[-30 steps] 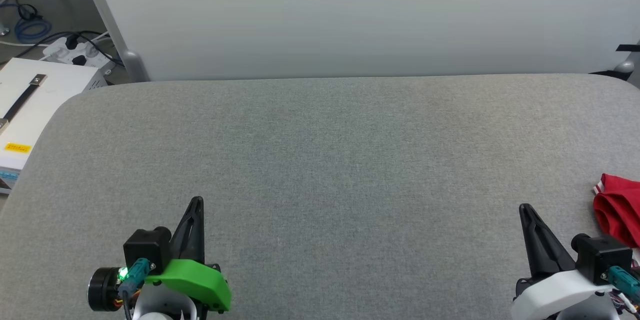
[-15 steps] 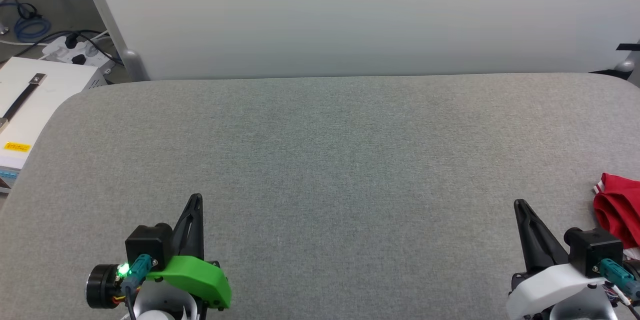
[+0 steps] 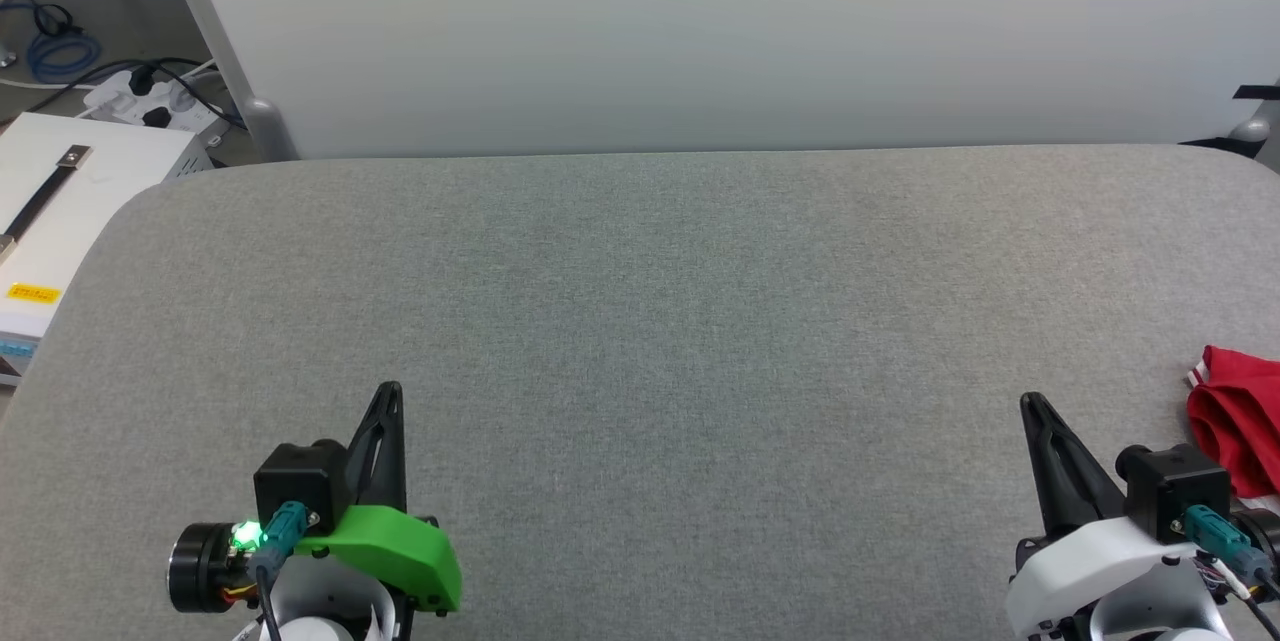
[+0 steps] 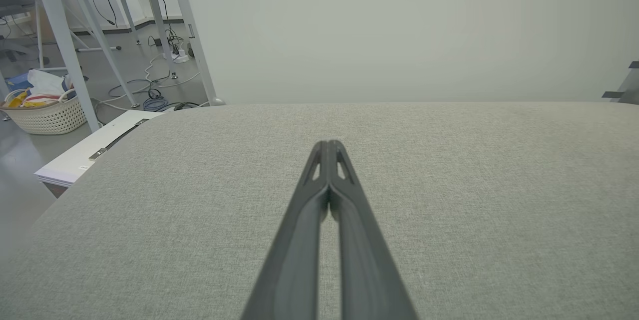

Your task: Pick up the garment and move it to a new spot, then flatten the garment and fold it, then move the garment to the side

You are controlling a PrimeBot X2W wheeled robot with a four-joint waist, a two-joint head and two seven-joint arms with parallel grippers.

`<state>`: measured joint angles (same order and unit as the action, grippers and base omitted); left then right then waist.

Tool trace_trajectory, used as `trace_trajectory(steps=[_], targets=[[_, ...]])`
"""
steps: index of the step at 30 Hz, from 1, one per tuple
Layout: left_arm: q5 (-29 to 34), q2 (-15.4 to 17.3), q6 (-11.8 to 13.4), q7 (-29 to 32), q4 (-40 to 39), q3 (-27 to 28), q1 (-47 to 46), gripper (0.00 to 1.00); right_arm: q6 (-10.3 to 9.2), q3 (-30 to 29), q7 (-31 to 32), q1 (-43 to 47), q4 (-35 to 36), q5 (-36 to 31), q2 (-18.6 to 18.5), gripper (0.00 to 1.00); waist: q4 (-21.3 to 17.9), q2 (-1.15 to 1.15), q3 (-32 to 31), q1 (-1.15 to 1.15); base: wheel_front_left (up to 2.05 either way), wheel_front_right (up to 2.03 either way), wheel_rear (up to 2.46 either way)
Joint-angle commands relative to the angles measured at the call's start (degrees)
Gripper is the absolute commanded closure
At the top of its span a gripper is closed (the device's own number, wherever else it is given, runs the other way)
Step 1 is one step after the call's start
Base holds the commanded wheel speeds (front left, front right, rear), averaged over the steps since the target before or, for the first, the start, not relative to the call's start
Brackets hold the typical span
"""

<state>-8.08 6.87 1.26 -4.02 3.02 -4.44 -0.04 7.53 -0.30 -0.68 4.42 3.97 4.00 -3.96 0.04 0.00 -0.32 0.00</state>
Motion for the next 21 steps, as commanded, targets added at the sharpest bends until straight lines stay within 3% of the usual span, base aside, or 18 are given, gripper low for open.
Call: trace_trajectory(steps=[1,21], targets=[[1.1,-0.6,-0.2,0.3,-0.4,0.5,0.0,1.00,-0.03,0.0,0.1,-1.2,-0.5,-0.8,0.2,1.00,0.0,0.00,0.0,0.00,0.00,0.00,0.00],[5.8,-2.9,-0.9,2.8,-2.2,3.2,0.0,1.00,-0.04,0.2,0.5,-3.4,-2.8,-3.0,0.8,1.00,0.0,0.00,0.2,0.00,0.00,0.00,0.00]])
